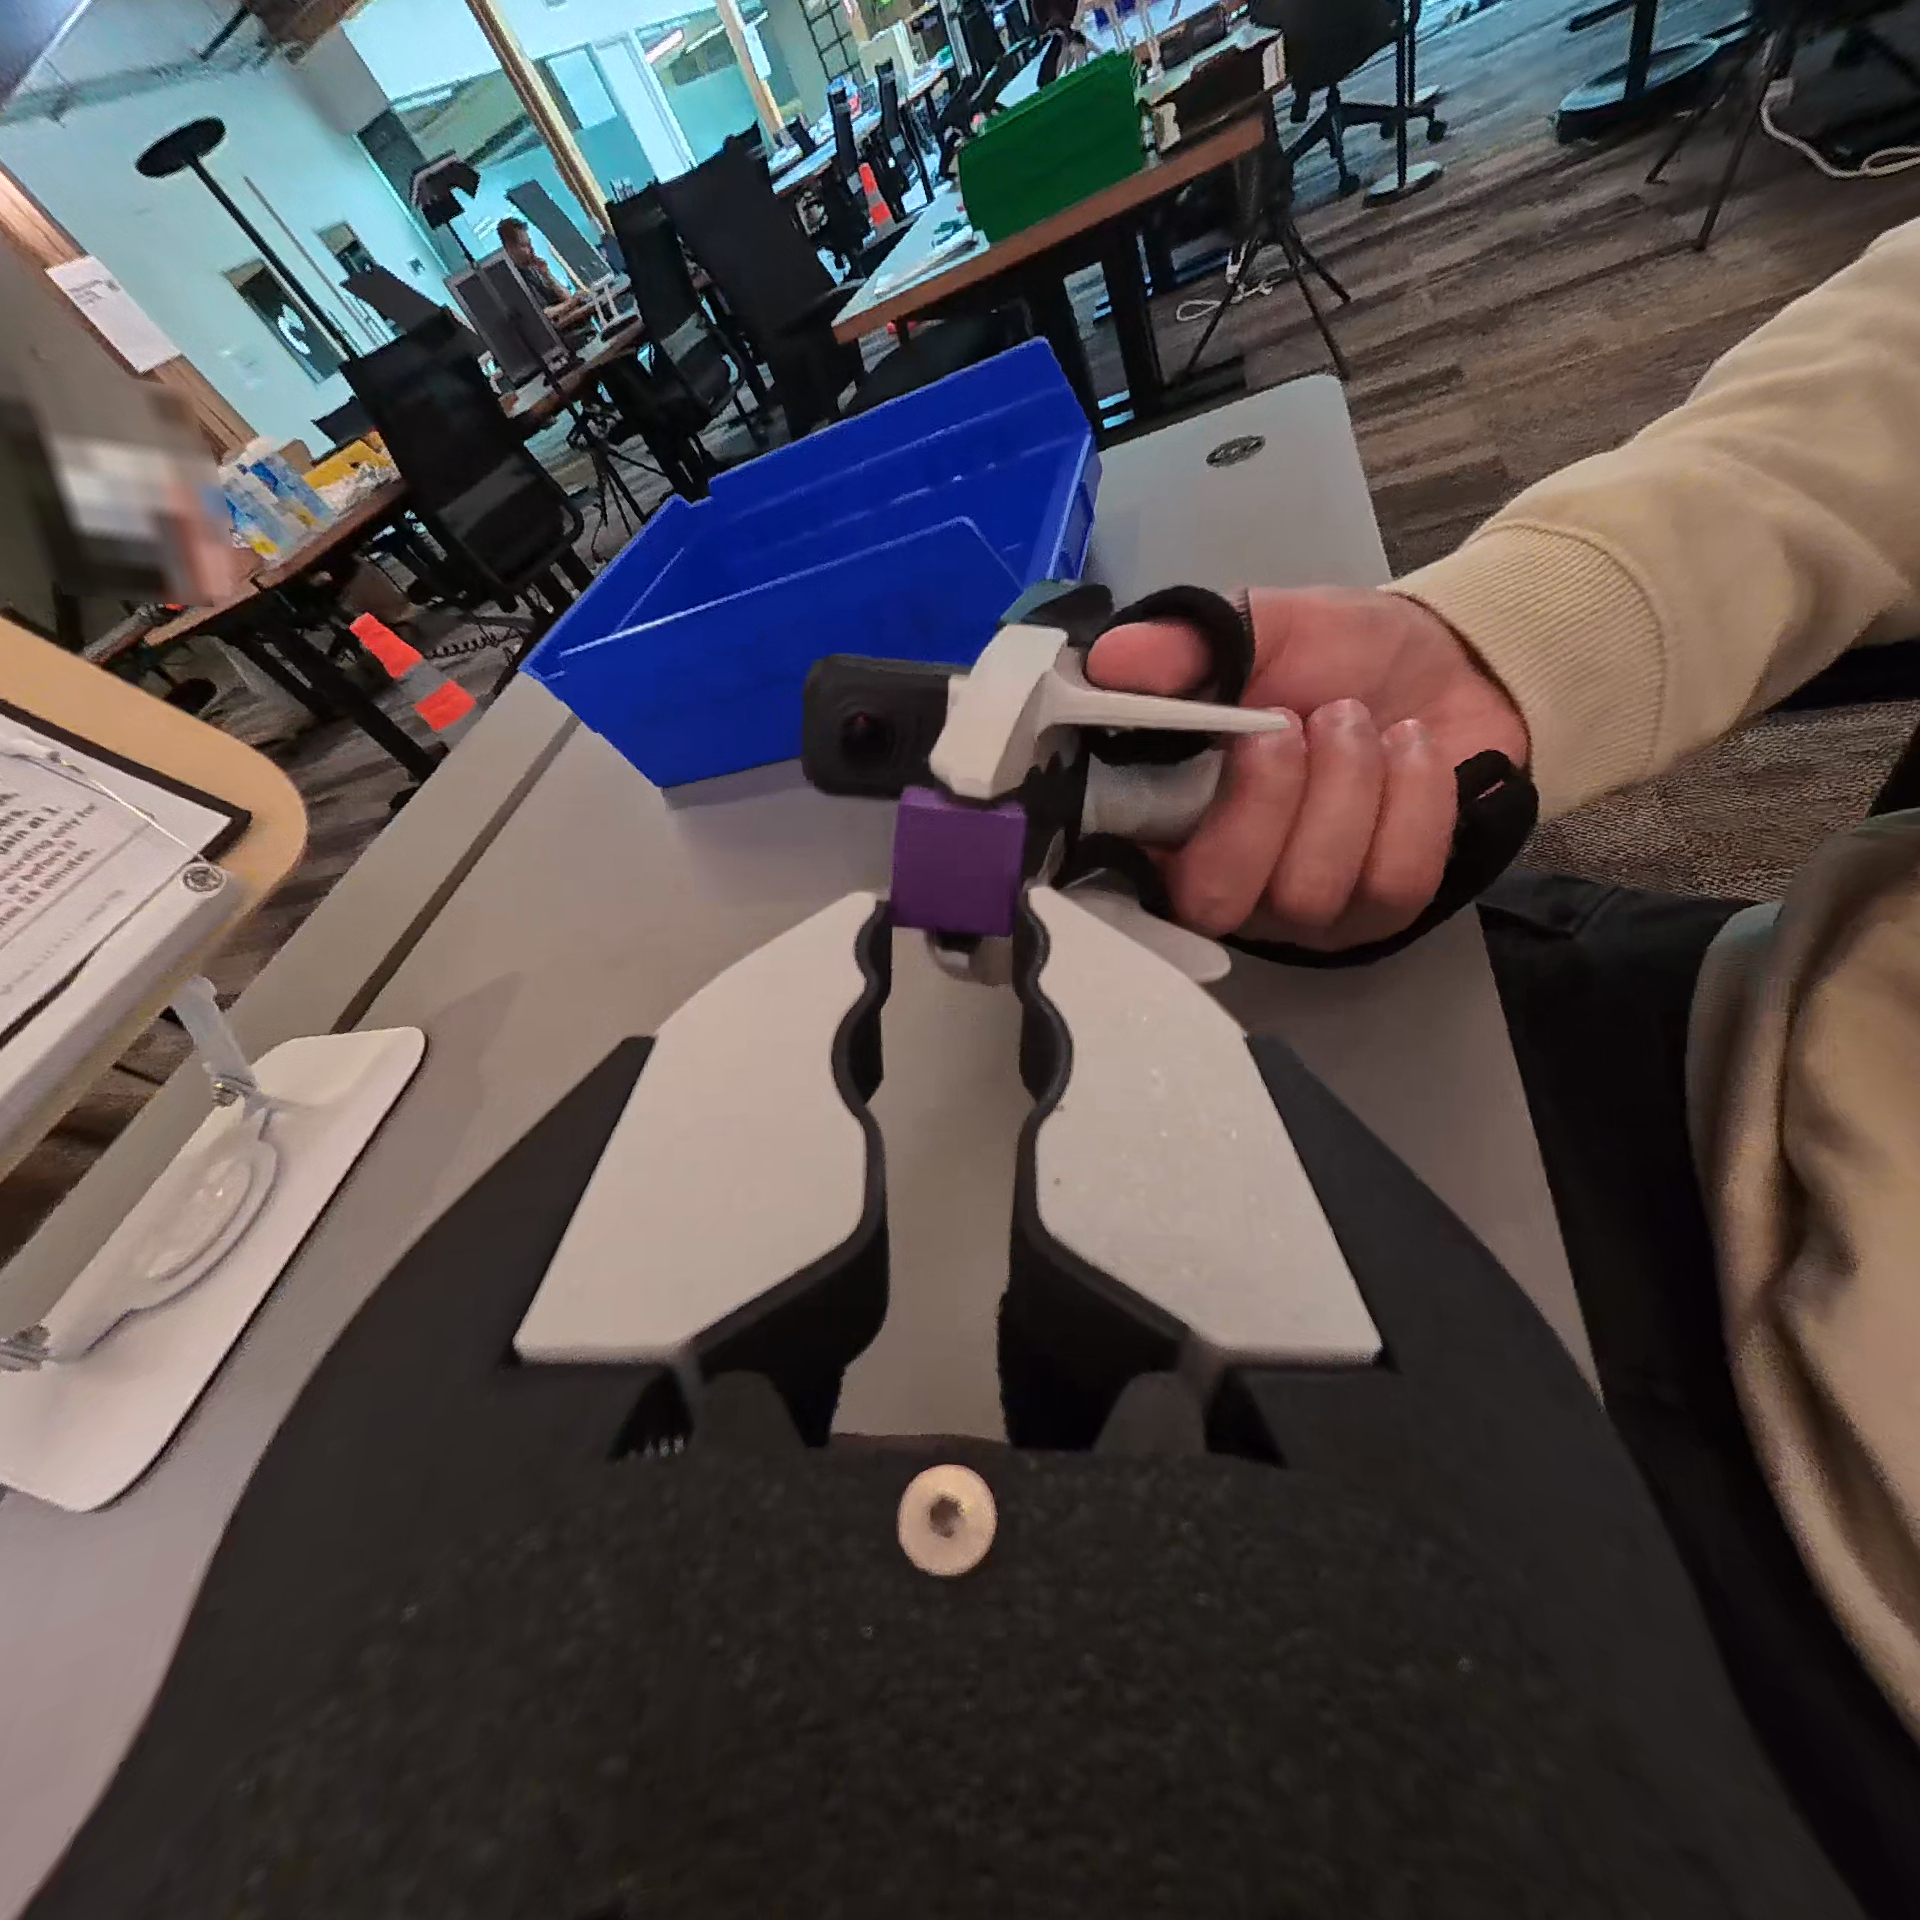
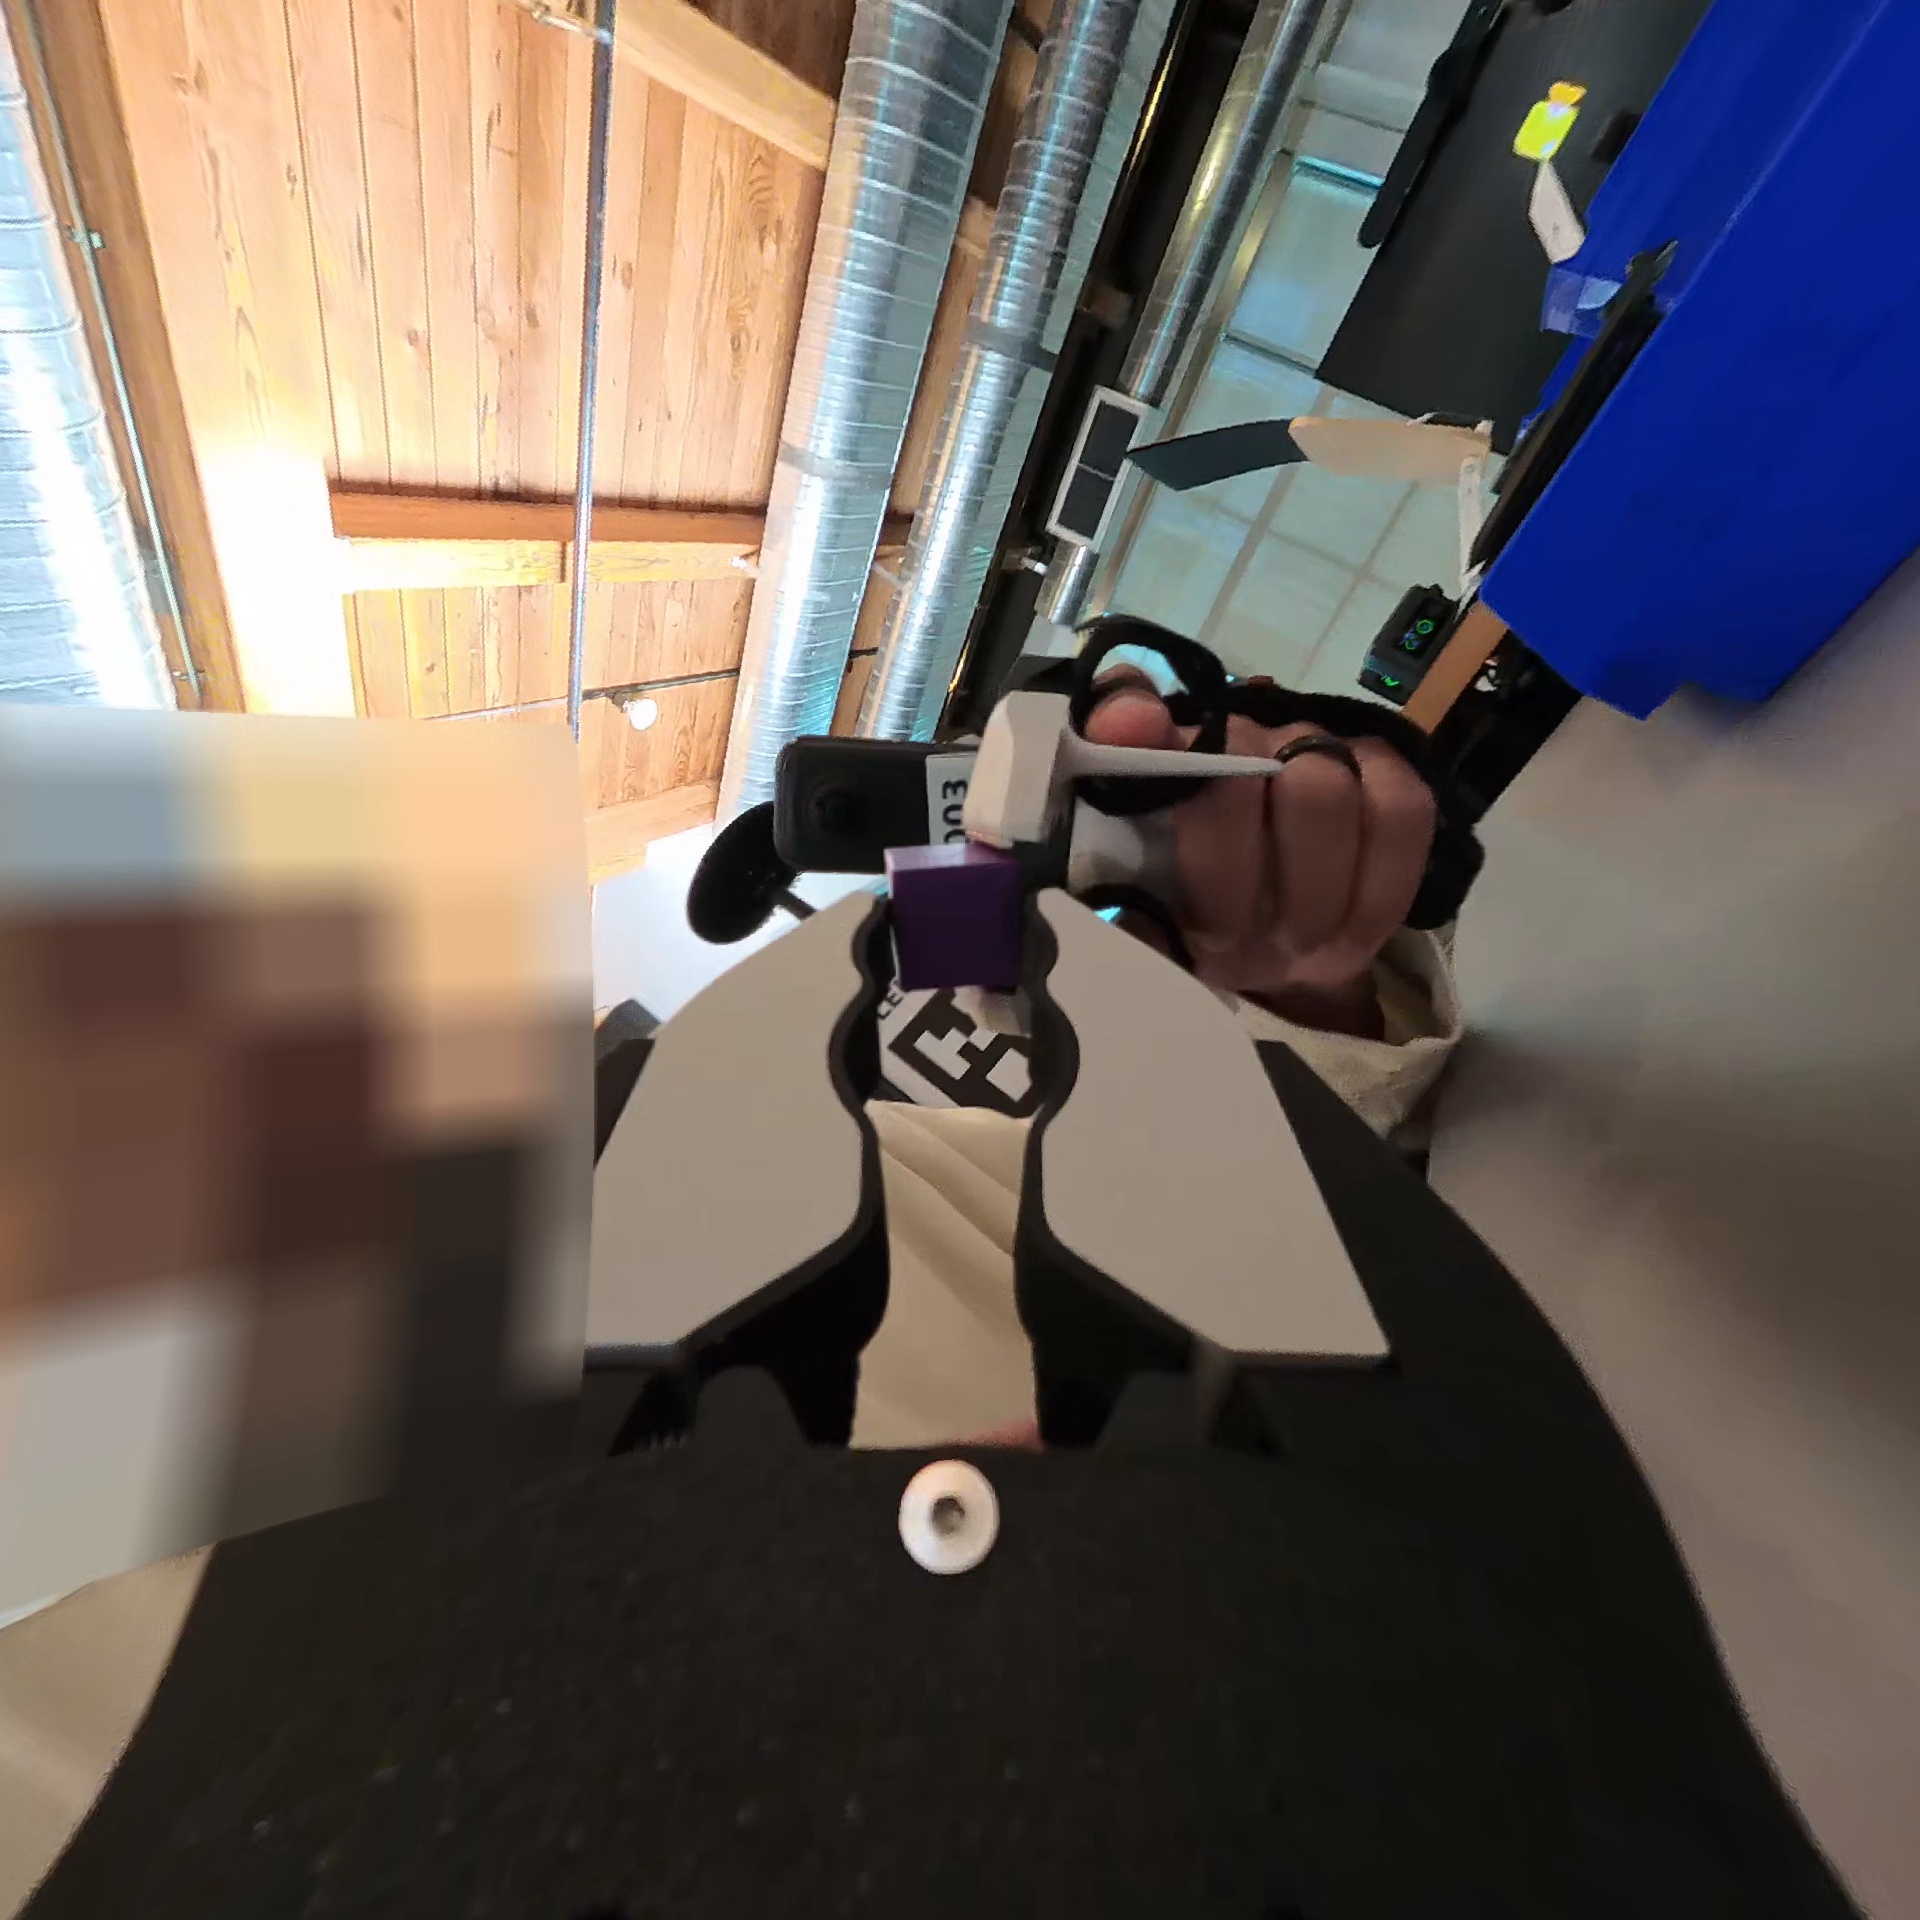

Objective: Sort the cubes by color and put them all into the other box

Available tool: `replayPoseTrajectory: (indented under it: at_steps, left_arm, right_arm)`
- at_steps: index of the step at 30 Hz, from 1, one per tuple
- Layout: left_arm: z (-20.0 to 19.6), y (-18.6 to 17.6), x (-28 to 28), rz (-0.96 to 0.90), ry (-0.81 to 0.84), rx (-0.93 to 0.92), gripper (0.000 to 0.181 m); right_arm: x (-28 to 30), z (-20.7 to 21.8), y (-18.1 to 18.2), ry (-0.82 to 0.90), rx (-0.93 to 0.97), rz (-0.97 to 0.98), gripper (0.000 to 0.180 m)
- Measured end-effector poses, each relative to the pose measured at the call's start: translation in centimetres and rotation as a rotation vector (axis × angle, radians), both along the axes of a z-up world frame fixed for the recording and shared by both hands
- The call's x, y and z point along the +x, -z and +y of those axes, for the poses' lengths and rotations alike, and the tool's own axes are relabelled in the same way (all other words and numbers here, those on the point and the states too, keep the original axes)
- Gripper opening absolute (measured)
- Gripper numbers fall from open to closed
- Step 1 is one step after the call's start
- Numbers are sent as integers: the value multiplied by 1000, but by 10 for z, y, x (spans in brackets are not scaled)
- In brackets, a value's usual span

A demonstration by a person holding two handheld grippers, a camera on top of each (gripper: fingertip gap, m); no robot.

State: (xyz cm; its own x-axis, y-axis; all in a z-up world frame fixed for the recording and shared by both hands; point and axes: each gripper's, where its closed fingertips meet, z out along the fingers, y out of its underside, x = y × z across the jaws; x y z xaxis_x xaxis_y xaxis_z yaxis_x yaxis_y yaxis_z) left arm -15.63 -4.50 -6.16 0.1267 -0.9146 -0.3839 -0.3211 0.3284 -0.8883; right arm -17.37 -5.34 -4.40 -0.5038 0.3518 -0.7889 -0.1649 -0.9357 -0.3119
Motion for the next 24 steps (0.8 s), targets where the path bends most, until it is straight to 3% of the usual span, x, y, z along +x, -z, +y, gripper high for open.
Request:
replayPoseTrajectory:
  at_steps: [3,5,9,14,20,24]
  left_arm:
    - [3,9,2,37,-55,-40,24]
    - [2,10,-5,46,-109,-65,45]
    - [3,10,-38,-87,-300,-172,46]
    - [14,40,-92,-206,-591,-293,44]
    - [20,33,-107,-268,-596,-322,43]
    - [16,37,-105,-260,-563,-370,43]
  right_arm:
    - [6,3,7,58,42,-63,22]
    - [17,3,1,82,44,-35,22]
    - [38,5,6,227,139,-154,22]
    - [57,25,27,506,324,-442,22]
    - [53,27,30,558,405,-537,22]
    - [89,28,-20,676,620,-664,22]
